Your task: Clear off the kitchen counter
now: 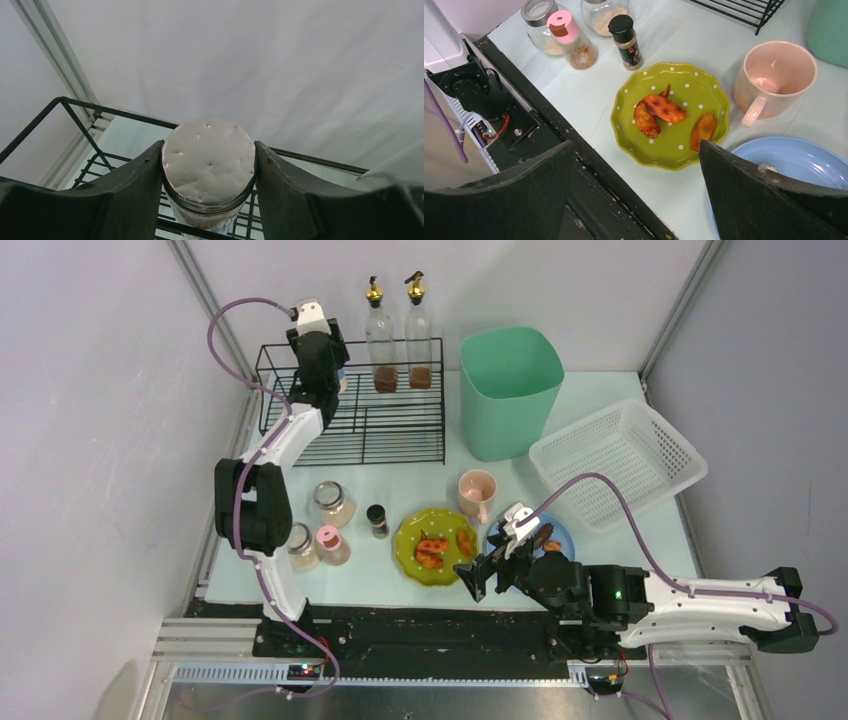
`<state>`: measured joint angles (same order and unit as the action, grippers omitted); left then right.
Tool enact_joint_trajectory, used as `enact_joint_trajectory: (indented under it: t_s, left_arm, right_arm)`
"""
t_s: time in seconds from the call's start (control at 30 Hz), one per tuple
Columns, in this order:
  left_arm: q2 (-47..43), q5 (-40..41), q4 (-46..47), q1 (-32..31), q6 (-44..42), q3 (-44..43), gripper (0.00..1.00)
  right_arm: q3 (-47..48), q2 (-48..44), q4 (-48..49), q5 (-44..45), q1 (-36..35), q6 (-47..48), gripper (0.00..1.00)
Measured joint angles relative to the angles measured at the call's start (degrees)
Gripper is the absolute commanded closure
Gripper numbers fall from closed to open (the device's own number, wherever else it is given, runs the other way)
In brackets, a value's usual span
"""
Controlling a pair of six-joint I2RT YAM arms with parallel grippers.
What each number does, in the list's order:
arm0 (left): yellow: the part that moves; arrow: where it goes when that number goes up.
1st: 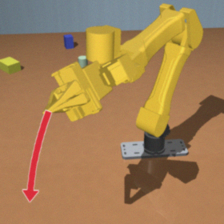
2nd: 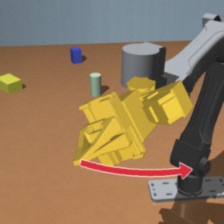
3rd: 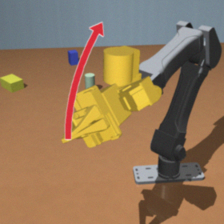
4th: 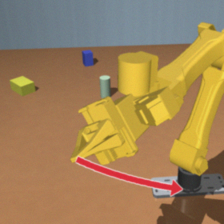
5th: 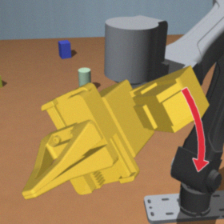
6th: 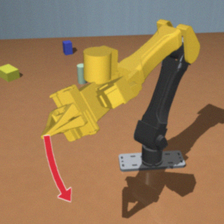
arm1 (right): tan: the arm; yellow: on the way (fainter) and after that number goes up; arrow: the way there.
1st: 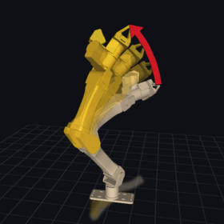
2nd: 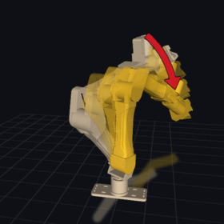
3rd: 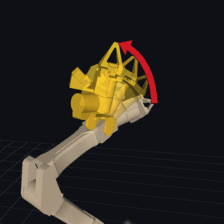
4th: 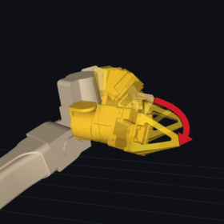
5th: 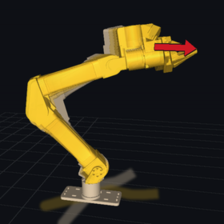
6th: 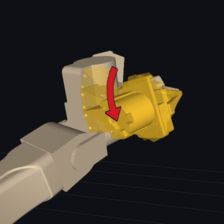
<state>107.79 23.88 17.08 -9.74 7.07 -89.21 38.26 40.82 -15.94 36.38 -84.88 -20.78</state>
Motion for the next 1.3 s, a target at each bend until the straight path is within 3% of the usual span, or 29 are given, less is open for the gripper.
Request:
enact_joint_trajectory:
  t_s: [0.43,0.77,1.03,1.1,1.3]
  left_arm:
    - [0.3,3.0,1.9,-3.2,-8.3,-2.4,0.97]
    - [2.6,4.0,2.0,-3.3,-8.6,-2.4,0.86]
    - [3.0,4.3,2.1,-3.3,-8.5,-2.4,0.49]
    - [3.0,4.5,2.1,-3.3,-8.5,-2.4,0.32]
    - [2.9,4.7,2.8,-3.2,-8.5,-2.4,0.15]
  right_arm:
    - [0.0,0.6,0.0,-0.2,0.2,0.0,0.02]
    - [-1.0,0.2,-0.2,-0.2,0.2,-0.2,0.02]
    - [-1.2,0.0,-0.2,-0.2,0.3,-0.2,0.01]
    - [-1.3,0.0,-0.2,-0.2,0.3,-0.2,0.01]
    - [-1.3,0.0,-0.1,-0.3,0.3,-0.2,0.01]
